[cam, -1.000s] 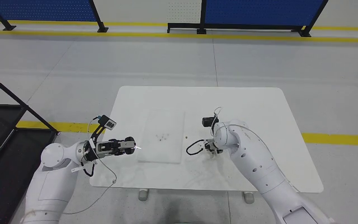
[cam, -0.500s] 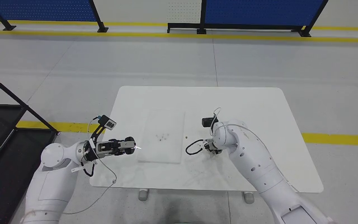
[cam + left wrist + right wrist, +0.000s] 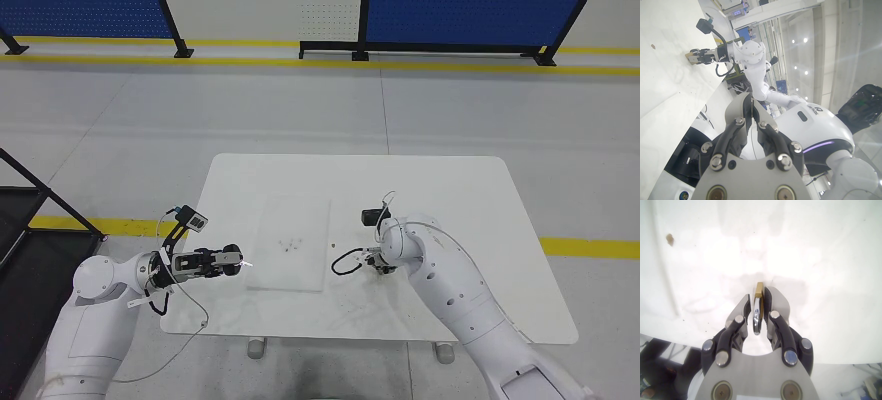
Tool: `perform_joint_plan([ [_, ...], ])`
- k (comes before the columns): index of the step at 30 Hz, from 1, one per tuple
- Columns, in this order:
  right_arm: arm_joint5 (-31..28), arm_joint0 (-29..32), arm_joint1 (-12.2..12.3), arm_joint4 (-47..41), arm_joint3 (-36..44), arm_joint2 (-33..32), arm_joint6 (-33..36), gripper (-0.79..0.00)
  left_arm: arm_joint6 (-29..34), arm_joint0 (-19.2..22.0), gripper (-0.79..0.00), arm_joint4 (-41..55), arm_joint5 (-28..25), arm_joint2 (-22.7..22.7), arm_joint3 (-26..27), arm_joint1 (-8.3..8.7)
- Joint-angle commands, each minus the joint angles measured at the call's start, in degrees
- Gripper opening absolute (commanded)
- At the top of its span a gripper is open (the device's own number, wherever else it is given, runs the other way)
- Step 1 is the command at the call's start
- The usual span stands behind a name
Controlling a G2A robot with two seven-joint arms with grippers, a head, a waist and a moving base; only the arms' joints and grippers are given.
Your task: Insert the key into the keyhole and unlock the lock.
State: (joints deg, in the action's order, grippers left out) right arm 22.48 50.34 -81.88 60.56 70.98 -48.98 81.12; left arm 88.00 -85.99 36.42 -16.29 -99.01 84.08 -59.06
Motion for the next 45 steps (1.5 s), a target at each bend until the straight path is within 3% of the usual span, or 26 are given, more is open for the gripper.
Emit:
perform_joint_plan([
  [1, -0.11, 0.02, -0.04, 0.02, -0.2, -0.05, -0.14, -0.785, 0.0, 0.0, -0.785, 0.0, 0.0, 0.0, 0.0, 0.0],
  [6, -0.13, 0.3, 0.0, -0.63, 0.37, -1.21, -1.35, -0.785, 0.0, 0.0, -0.785, 0.0, 0.0, 0.0, 0.0, 0.0],
  [12, -2.24, 3.09, 1.17, -6.74, 5.96, -8.05, -2.57, -0.785, 0.0, 0.0, -0.785, 0.0, 0.0, 0.0, 0.0, 0.0],
  [25, -13.77, 17.55, 3.58, -40.56, 17.48, -26.86, -6.66, -0.785, 0.0, 0.0, -0.785, 0.0, 0.0, 0.0, 0.0, 0.0],
  [31, -16.39, 20.78, 3.53, -53.31, 18.47, -29.12, -11.84, -0.785, 0.0, 0.0, -0.785, 0.0, 0.0, 0.0, 0.0, 0.0],
  [38, -20.04, 23.2, 3.58, -61.04, 19.4, -29.26, -17.55, -0.785, 0.0, 0.0, -0.785, 0.0, 0.0, 0.0, 0.0, 0.0],
  [45, -21.12, 23.75, 3.7, -66.71, 18.05, -29.22, -17.24, -0.785, 0.0, 0.0, -0.785, 0.0, 0.0, 0.0, 0.0, 0.0],
])
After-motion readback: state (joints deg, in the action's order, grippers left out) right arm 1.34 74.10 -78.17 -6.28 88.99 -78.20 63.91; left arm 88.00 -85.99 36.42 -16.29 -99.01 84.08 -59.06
